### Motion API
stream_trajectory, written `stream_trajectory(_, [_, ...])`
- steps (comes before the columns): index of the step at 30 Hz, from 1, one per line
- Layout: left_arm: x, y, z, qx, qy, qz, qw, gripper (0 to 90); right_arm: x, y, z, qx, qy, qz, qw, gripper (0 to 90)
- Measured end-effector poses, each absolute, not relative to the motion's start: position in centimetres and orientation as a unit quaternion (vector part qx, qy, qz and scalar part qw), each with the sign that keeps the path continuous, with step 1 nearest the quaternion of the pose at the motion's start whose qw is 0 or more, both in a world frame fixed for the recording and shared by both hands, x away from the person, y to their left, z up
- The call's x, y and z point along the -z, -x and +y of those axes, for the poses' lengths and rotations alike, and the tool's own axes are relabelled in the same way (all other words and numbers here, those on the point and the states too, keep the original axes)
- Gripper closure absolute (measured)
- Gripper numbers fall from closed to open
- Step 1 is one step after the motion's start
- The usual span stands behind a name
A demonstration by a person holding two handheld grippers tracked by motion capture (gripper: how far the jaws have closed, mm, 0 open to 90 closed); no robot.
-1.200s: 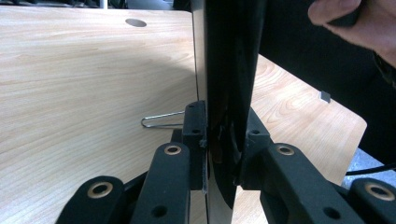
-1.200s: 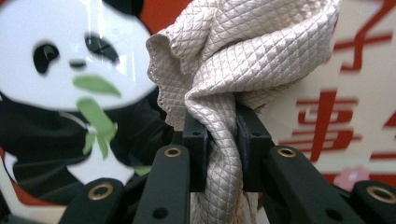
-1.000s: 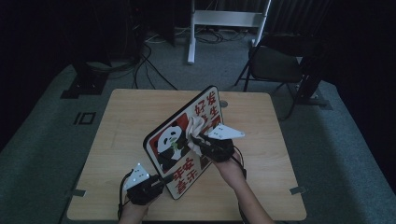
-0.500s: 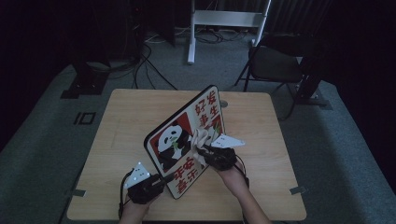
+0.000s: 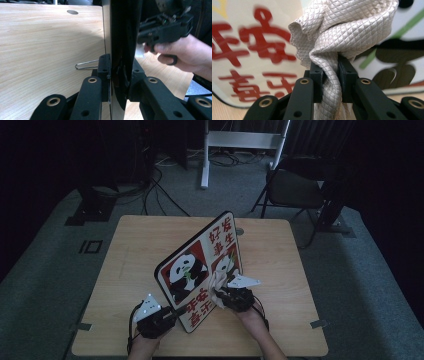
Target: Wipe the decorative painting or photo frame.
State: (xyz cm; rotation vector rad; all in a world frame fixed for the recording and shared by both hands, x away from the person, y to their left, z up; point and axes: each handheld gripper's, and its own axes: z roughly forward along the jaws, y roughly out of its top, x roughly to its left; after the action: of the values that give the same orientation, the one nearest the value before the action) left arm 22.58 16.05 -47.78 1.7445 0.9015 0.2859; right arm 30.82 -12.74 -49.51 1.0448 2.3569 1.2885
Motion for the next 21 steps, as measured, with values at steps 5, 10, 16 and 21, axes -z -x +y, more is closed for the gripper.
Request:
stream_trajectory(5, [47.8, -22.6, 16.1, -0.12, -0.736, 0.38, 0.546, 78.1, 50.7, -30.7, -13.1, -0.433, -0.368, 0.814, 0.121, 76.6])
stream_trajectory(10, [47.8, -22.6, 16.1, -0.119, -0.735, 0.38, 0.548, 78.1, 51.7, -30.7, -13.3, -0.42, -0.376, 0.818, 0.112, 76.6])
stream_trajectory(16, [47.8, -22.6, 16.1, -0.118, -0.735, 0.38, 0.548, 78.1, 52.5, -30.8, -13.5, -0.404, -0.38, 0.825, 0.109, 76.6])
stream_trajectory(21, [47.8, -22.6, 16.1, -0.118, -0.735, 0.38, 0.549, 78.1, 53.2, -30.7, -13.4, -0.385, -0.387, 0.831, 0.112, 76.6])
